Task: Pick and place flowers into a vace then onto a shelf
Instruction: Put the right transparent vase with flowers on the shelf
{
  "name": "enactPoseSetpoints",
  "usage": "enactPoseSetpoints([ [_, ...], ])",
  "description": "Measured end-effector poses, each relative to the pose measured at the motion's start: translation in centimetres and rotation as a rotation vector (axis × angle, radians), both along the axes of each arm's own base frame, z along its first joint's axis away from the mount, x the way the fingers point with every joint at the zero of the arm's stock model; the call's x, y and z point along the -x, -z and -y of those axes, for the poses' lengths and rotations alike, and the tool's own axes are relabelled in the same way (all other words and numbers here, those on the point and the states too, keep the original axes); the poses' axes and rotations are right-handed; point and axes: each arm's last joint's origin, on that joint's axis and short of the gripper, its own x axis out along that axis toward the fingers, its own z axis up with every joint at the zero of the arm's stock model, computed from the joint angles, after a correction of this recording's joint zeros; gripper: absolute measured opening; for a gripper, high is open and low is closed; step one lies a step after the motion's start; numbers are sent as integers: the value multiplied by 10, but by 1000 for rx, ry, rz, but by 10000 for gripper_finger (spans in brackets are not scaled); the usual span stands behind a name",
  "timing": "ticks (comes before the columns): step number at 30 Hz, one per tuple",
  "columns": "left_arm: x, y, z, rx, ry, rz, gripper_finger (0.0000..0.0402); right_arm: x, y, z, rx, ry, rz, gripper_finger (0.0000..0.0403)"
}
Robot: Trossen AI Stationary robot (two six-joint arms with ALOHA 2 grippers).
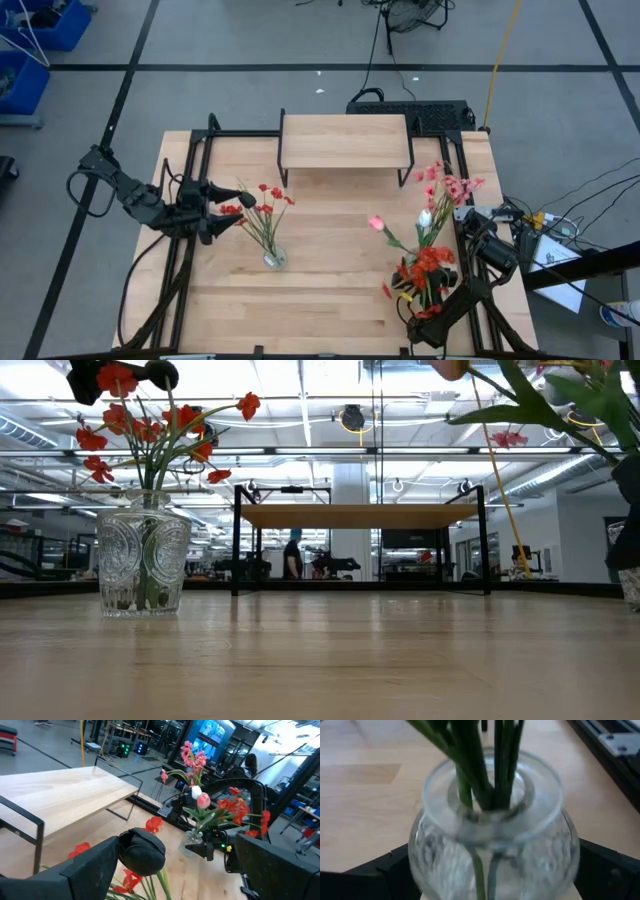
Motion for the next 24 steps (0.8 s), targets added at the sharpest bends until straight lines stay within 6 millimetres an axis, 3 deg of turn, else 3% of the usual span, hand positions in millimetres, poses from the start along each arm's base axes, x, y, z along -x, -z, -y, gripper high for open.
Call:
enactPoseSetpoints([
  [10,0,0,-1,37,-32,10,399,2,7,9,37,-37,60,400],
  [24,0,0,-1,50,-23,14,399,3,22,37,101,-47,70,391],
])
